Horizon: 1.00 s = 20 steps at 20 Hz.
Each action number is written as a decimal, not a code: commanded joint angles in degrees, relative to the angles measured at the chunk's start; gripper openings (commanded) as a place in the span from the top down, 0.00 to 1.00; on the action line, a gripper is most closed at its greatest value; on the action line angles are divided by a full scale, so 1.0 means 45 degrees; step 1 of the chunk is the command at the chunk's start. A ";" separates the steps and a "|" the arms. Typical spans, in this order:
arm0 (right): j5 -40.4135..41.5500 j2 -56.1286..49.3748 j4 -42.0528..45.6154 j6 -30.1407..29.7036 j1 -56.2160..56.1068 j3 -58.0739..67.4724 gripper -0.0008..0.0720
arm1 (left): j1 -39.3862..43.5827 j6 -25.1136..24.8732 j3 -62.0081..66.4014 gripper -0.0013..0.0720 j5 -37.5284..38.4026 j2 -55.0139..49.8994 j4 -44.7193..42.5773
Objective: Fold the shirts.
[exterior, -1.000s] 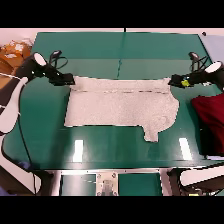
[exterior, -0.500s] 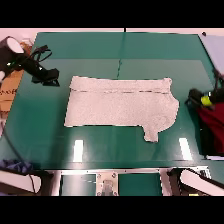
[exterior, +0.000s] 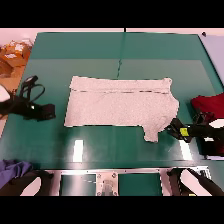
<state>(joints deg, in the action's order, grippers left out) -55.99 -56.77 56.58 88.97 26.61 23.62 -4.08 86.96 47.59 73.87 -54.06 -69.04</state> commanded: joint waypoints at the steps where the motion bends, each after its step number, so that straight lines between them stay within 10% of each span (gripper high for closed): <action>1: 0.2229 -0.1078 -0.1433 -0.0335 -0.0437 -0.0423 0.63 | -0.0005 0.0928 -0.1632 0.78 -0.0471 0.1054 0.0083; 2: 0.2259 -0.1375 -0.1501 -0.0563 -0.0568 -0.0364 0.71 | -0.0005 0.0981 -0.1831 0.26 -0.0573 0.1030 0.0214; 3: 0.2244 -0.1554 -0.1486 -0.0889 -0.0665 -0.0355 0.92 | -0.0005 0.1073 -0.2006 0.04 -0.0724 0.1030 0.0350; 9: -0.0529 -0.1054 0.0782 -0.1433 0.0321 0.0714 0.98 | 0.0738 0.1457 -0.3220 0.04 -0.1812 0.1015 0.2234; 20: -0.1039 -0.0384 0.0529 -0.1209 0.0505 0.1545 0.98 | 0.4469 0.7150 -0.5644 0.04 -1.0292 -0.0053 0.2132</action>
<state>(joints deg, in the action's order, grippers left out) -60.62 -58.70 59.66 83.48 29.02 30.28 12.93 112.25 23.64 36.99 -51.48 -59.64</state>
